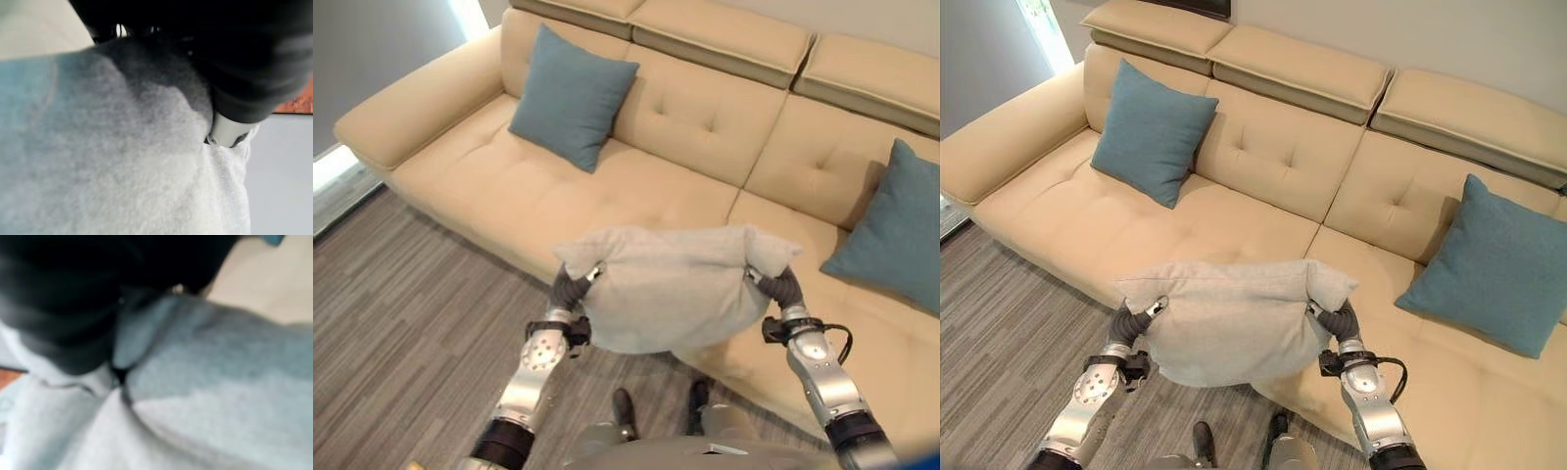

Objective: Pick up all the scattered cushions and arrange them neatly on the sofa.

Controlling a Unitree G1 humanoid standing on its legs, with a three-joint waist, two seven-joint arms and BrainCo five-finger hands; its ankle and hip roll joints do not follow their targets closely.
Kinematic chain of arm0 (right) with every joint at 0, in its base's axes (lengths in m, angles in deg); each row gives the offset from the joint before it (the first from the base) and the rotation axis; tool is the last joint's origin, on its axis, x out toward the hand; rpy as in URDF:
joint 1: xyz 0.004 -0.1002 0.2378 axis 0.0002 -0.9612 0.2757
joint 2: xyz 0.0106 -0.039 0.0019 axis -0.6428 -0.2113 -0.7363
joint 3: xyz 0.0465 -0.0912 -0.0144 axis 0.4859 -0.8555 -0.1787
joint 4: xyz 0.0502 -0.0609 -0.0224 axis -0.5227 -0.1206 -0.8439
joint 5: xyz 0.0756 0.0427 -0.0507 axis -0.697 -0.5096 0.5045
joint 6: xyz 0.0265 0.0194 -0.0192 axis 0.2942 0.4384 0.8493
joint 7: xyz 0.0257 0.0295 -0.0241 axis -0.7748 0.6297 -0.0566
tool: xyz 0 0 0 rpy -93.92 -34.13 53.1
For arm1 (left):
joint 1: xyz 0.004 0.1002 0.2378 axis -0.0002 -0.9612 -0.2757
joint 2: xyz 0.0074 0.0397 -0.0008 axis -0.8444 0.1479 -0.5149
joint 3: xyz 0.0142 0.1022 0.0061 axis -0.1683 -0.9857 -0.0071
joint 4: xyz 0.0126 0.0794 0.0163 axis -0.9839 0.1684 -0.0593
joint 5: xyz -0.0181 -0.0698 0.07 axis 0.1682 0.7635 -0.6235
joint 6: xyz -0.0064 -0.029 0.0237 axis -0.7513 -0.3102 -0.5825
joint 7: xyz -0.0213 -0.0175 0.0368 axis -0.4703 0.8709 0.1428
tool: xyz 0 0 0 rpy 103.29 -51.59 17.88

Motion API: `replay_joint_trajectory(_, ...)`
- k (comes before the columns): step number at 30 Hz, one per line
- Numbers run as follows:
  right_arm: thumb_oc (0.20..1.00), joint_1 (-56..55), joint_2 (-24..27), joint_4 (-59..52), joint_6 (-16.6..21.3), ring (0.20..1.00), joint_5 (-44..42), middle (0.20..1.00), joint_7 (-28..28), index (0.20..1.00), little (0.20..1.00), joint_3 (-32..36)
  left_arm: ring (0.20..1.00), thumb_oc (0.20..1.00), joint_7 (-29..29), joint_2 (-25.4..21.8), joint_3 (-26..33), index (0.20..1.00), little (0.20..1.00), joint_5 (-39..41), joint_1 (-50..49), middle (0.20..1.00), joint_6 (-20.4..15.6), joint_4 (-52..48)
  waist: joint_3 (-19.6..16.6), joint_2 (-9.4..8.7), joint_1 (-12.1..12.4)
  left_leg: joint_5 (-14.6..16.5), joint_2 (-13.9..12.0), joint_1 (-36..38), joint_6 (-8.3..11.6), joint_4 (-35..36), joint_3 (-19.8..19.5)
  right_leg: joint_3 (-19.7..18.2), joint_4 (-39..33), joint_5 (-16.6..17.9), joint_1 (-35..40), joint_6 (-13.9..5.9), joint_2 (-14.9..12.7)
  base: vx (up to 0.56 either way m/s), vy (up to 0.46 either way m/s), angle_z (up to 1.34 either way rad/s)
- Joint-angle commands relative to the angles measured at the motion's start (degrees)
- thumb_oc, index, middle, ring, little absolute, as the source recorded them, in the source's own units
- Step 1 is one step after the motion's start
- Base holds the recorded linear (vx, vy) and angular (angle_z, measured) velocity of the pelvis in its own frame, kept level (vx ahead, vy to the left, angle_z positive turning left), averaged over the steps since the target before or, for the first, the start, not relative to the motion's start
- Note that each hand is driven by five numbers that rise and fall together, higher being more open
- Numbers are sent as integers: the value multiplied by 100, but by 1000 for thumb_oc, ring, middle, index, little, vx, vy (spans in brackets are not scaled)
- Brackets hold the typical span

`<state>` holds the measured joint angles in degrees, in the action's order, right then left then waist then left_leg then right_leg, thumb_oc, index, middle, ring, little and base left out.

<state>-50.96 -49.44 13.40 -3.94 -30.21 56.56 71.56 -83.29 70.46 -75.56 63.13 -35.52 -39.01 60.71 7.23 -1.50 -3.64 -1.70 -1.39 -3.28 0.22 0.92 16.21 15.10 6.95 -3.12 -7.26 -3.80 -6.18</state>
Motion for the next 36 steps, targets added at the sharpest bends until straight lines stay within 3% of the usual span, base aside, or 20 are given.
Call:
replay_joint_trajectory(1,200,397,375,-445,467,200,-224,200,-259,200,200,264,200,200,-11,-5,76,200,200,228,447,200,-569,-542,-63,-306,146,791,-19,-357,411,-2153,-879,-405,-489,129,546,-73,162,41,-63,4)
replay_joint_trajectory(5,200,380,364,-454,501,200,-313,200,-280,200,200,294,200,200,-44,33,75,200,200,276,395,200,-555,-608,-113,-378,201,922,104,-573,343,-1755,-1323,-555,-604,99,636,-109,157,91,12,-34)
replay_joint_trajectory(6,200,421,375,-437,504,200,-314,200,-328,200,200,284,200,200,-86,25,37,200,200,248,430,200,-520,-592,-101,-371,288,685,129,-779,397,-1429,-1702,-716,-639,82,696,-125,226,185,79,-18)
replay_joint_trajectory(9,200,495,406,-392,461,200,-306,200,-378,200,200,261,200,200,-165,18,-5,200,200,240,505,200,-528,-588,-58,-291,354,428,109,-855,442,-1047,-2087,-950,-588,-63,807,-107,328,147,86,-55)
replay_joint_trajectory(16,200,454,363,-431,432,200,-189,200,-344,200,200,333,200,200,-8,-110,-128,200,200,116,587,200,-479,-624,-210,-208,301,473,134,-371,295,-693,-1784,-1159,-327,-151,839,-242,100,169,172,-55)
replay_joint_trajectory(19,200,629,253,-413,414,200,-55,200,-316,200,200,304,200,200,-10,-251,-55,200,200,27,612,200,-481,-678,-173,-109,345,657,168,-151,72,-659,-1367,-1200,346,-57,473,-478,-155,98,251,-37)
replay_joint_trajectory(23,200,714,139,-387,437,200,-39,200,-302,200,200,267,200,200,3,-306,26,200,200,12,545,200,-493,-693,-136,-35,391,685,139,37,-9,-526,-1099,-785,804,145,134,-580,-314,50,109,-64)
replay_joint_trajectory(27,200,720,189,-322,439,200,-29,200,-277,200,200,217,200,200,32,-278,39,200,200,31,468,200,-490,-712,-175,-55,361,690,246,296,-34,-304,-1034,-485,392,138,-54,-424,60,95,27,-32)
replay_joint_trajectory(30,200,697,206,-313,442,200,-24,200,-279,200,200,218,200,200,61,-281,62,200,200,18,474,200,-498,-707,-158,-73,346,726,266,356,-17,-310,-1051,-267,83,138,26,-382,99,63,-34,-9)
replay_joint_trajectory(32,200,597,221,-303,467,200,-29,200,-304,200,200,268,200,200,99,-210,-9,200,200,-4,510,200,-490,-643,-160,-130,291,750,311,353,9,-364,-1141,-594,-190,90,209,-309,295,73,-103,19)
replay_joint_trajectory(36,200,418,381,-335,477,200,-81,200,-361,200,200,420,200,200,192,-98,-74,200,200,84,454,200,-484,-605,-239,-195,271,865,394,244,176,-743,-1244,-608,-700,252,556,-234,324,59,-77,44)
